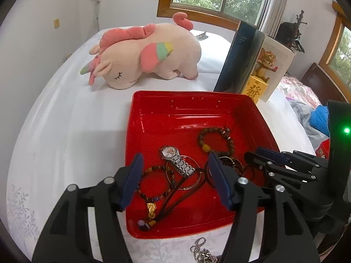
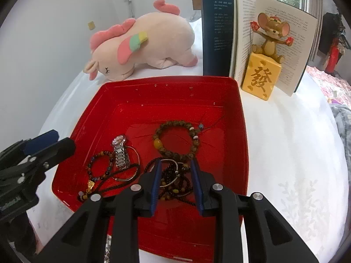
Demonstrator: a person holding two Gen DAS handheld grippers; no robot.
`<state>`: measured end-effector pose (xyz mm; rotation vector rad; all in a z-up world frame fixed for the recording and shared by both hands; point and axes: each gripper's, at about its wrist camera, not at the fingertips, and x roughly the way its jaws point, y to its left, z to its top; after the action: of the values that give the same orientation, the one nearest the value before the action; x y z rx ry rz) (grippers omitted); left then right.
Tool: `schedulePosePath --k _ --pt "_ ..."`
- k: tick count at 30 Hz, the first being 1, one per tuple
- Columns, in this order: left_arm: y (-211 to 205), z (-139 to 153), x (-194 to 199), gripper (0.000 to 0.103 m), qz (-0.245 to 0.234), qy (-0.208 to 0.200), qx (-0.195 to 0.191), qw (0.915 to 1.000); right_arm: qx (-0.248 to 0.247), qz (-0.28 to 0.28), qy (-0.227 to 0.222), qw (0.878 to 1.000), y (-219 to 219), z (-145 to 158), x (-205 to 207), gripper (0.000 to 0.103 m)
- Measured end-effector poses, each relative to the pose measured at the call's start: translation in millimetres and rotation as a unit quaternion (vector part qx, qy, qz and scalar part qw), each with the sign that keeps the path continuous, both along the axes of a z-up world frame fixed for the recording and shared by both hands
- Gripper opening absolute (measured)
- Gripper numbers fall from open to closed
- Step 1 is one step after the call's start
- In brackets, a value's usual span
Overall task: Organize jewelry
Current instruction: 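Carry the bracelet and silver ring into the red tin and open both tools, then withdraw both tools toward the silver chain and brown wooden ring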
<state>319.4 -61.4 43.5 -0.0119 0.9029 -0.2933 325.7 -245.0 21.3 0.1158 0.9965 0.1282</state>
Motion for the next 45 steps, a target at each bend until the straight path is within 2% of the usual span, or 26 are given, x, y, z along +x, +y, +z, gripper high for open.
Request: schedulePosePath --k 5,22,30,36,45 --pt "2 5 -9 0.070 0.006 -0.009 0.007 0.9999 -0.009 -0.003 -0.006 1.000 -1 4 -10 0.028" --pt "8 17 -44 0.072 0.013 -0.014 0.015 0.9997 -0.009 -0.005 -0.012 1.000 -1 9 -36 0.028" --pt "8 29 -83 0.075 0.002 -0.041 0.017 0.9990 0.002 -0.009 -0.016 1.000 -9 8 -68 0.028" --pt "15 27 -112 0.075 -0.001 -0.051 0.013 0.9986 0.003 -0.003 -0.039 0.999 -4 15 -99 0.028" --pt "22 27 -154 0.084 -0.008 -0.074 0.018 0.9971 0.014 0.021 -0.057 0.998 10 10 -144 0.030"
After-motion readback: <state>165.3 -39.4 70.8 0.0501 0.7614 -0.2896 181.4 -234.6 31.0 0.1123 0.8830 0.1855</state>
